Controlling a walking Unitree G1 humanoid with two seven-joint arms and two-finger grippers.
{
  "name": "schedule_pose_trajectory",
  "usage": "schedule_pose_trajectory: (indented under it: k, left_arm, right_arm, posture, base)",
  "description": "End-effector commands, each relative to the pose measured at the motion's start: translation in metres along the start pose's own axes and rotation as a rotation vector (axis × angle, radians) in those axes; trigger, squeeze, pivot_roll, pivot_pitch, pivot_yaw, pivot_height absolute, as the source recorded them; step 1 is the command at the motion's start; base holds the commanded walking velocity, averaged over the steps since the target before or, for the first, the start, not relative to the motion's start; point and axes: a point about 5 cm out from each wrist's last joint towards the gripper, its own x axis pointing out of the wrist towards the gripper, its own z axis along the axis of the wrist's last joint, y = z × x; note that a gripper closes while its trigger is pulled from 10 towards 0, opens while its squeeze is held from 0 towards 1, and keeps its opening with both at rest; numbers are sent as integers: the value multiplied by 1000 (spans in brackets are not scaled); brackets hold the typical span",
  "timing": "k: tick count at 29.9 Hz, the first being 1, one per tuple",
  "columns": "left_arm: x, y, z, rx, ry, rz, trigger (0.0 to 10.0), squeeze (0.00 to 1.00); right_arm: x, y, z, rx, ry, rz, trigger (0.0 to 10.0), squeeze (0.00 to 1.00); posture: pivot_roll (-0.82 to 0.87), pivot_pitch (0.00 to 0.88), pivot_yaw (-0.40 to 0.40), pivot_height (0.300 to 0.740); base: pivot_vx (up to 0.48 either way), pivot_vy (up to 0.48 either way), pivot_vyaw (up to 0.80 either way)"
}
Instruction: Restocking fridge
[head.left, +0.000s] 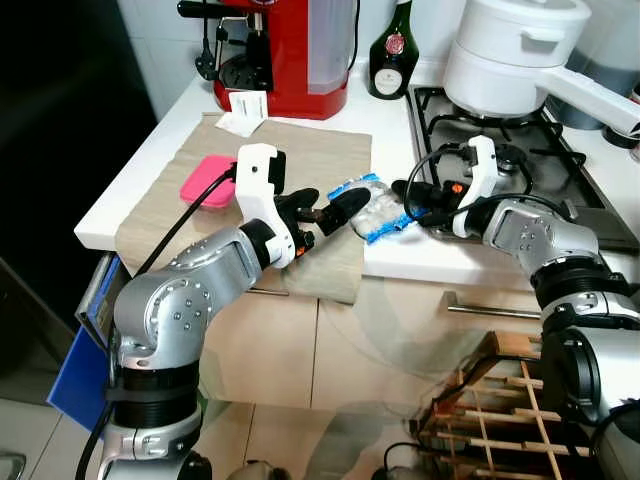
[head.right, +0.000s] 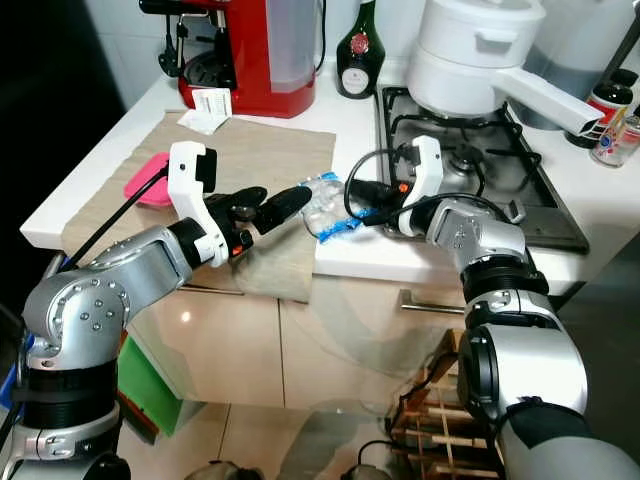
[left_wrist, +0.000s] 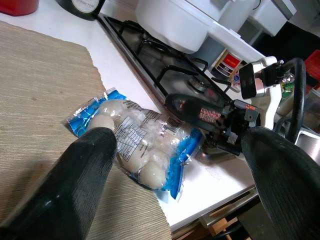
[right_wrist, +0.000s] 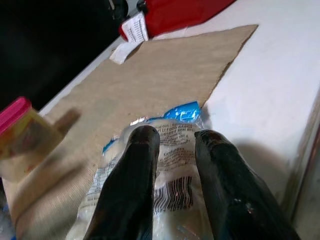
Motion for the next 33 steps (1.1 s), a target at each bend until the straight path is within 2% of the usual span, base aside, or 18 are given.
schedule_pose_trajectory:
  k: [1, 3, 6, 7, 8, 11, 12, 13, 20, 21, 23, 28, 33]
  left_arm:
    - [0, -1, 2, 1, 2, 2, 10000, 0]
    - [0, 0, 2, 4, 3, 4, 10000, 0]
    - [1, 0, 2, 11, 5, 6, 10000, 0]
    - [1, 0, 2, 16, 6, 6, 10000, 0]
    - [1, 0, 2, 16, 6, 5, 10000, 0]
    - [2, -1, 2, 25, 10, 1, 10000, 0]
    - [2, -1, 2, 27, 11, 0, 10000, 0]
    - [2, -1, 2, 29, 11, -1, 10000, 0]
    - [1, 0, 2, 33, 6, 5, 10000, 0]
    - [1, 0, 2, 32, 4, 7, 10000, 0]
    - [1, 0, 1, 31, 2, 10, 10000, 0]
    - [1, 0, 0, 31, 3, 9, 10000, 0]
    - [1, -1, 0, 55, 16, -8, 10000, 0]
  right_arm:
    - [3, 7, 17, -9, -92, 3, 0, 188]
    - [4, 12, 26, -25, -142, 3, 0, 243]
    - [6, 24, 33, -86, -181, 29, 0, 212]
    - [8, 27, 29, -109, -146, 25, 0, 63]
    - [9, 27, 28, -126, -131, 18, 10000, 0]
    - [6, 22, 25, -246, -74, -10, 10000, 0]
    - [4, 18, 24, -303, -36, -24, 10000, 667]
    - [-2, 13, 28, -378, 10, -38, 10000, 1000]
    - [-20, 3, 52, -451, 27, -93, 10000, 1000]
    - [-23, 3, 57, -443, 13, -94, 10000, 1000]
    - [-26, 4, 62, -355, -33, -64, 10000, 1000]
    - [-27, 4, 52, -255, -25, -6, 10000, 1000]
    - [-29, 2, 39, -229, 14, 28, 10000, 1000]
  posture:
    - [-30, 7, 24, 740]
    - [-30, 7, 25, 740]
    - [-32, 7, 26, 740]
    - [-34, 8, 28, 740]
    - [-37, 9, 31, 740]
    - [-39, 8, 32, 740]
    - [-38, 7, 31, 740]
    - [-38, 6, 30, 740]
    - [-36, 0, 20, 740]
    - [-35, 0, 15, 740]
    - [-36, 0, 12, 740]
    - [-37, 0, 18, 740]
    - [-37, 0, 21, 740]
  base:
    - [0, 0, 0]
    - [0, 0, 0]
    - [0, 0, 0]
    - [0, 0, 0]
    - [0, 0, 0]
    - [0, 0, 0]
    - [0, 0, 0]
    - [0, 0, 0]
    - [0, 0, 0]
    - [0, 0, 0]
    - [0, 0, 0]
    - [0, 0, 0]
    - [0, 0, 0]
